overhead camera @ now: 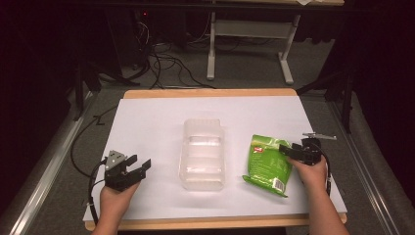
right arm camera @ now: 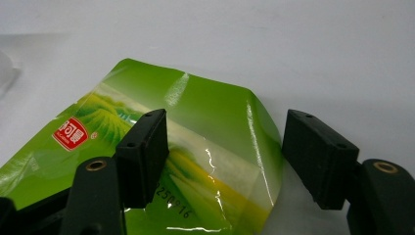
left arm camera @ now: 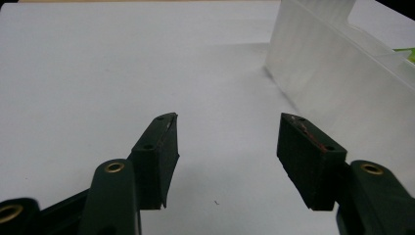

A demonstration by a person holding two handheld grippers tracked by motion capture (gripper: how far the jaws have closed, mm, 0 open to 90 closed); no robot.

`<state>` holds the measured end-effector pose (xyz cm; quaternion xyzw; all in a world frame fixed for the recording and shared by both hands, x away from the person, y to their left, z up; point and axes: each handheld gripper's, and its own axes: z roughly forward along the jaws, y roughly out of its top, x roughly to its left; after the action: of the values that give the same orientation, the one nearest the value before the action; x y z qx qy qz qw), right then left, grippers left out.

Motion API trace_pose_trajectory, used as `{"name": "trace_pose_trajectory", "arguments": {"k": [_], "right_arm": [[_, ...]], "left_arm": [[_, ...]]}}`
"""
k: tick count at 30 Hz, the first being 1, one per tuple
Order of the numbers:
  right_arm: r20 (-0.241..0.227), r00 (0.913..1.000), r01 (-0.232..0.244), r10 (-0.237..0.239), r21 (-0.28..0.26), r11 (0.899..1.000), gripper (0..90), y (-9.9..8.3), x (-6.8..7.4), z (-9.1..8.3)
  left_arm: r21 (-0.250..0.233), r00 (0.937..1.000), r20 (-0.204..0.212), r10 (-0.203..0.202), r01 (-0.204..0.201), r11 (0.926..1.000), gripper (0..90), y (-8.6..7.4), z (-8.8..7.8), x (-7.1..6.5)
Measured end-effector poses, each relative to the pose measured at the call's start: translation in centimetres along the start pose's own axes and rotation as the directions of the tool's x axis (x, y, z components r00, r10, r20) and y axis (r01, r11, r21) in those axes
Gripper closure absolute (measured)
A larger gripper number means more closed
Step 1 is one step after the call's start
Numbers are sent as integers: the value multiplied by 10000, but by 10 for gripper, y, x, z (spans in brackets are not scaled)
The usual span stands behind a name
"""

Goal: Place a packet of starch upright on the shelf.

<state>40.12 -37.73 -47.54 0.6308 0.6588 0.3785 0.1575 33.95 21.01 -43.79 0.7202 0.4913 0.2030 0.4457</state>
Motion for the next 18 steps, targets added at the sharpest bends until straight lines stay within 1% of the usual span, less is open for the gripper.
{"name": "trace_pose_trajectory", "arguments": {"k": [1, 2, 3, 4, 5, 6, 7, 8, 9, 10, 12, 13, 14, 16, 18], "right_arm": [[-98, 9999, -78, 78, -36, 10000, 364, -1, -1, -1], [-314, 9993, -182, 181, -56, 9998, 441, -3, -4, -3], [-547, 9983, -201, 197, -73, 9998, 473, -4, -5, -3], [-547, 9983, -201, 197, -73, 9998, 473, -4, -5, -3], [-807, 9966, -171, 167, -38, 9998, 551, -6, -6, -4], [-807, 9966, -171, 167, -38, 9998, 551, -6, -6, -4], [-914, 9956, -197, 197, 13, 9998, 568, -7, -6, -4], [-1135, 9933, -216, 223, 77, 9997, 656, -8, -6, -5], [-1135, 9933, -216, 223, 77, 9997, 656, -8, -6, -5], [-1198, 9926, -186, 193, 71, 9998, 698, -8, -6, -5], [-1302, 9915, -77, 85, 66, 9999, 815, -8, -6, -7], [-1217, 9925, 69, -69, -7, 10000, 843, -8, -5, -8], [-1291, 9913, 236, -239, -38, 9997, 866, -8, -4, -10], [-1318, 9904, 392, -414, -195, 9990, 876, -7, -1, -13], [-1334, 9899, 436, -471, -292, 9986, 879, -7, 0, -15]], "left_arm": [[53, 9999, 3, 105, -105, 9999, 412, 0, 1, -1], [118, 9996, 42, 276, -277, 9995, 412, -1, 2, -4], [134, 9995, 47, 324, -325, 9994, 412, -1, 2, -5], [134, 9995, 47, 324, -325, 9994, 412, -1, 2, -5], [165, 9991, 78, 411, -413, 9990, 412, -1, 3, -6], [165, 9991, 78, 411, -413, 9990, 412, -1, 3, -6], [172, 9989, 91, 459, -460, 9988, 412, -1, 3, -7], [206, 9987, 127, 492, -494, 9986, 413, -1, 3, -7], [206, 9987, 127, 492, -494, 9986, 412, -1, 3, -7], [226, 9986, 151, 499, -503, 9985, 412, -1, 4, -7], [234, 9985, 168, 514, -518, 9984, 412, -1, 3, -7], [226, 9985, 188, 510, -514, 9984, 412, -1, 3, -8], [246, 9983, 225, 545, -551, 9982, 412, -1, 4, -8], [262, 9980, 252, 573, -580, 9980, 412, -1, 4, -9], [277, 9978, 243, 614, -620, 9977, 412, -1, 5, -9]]}}
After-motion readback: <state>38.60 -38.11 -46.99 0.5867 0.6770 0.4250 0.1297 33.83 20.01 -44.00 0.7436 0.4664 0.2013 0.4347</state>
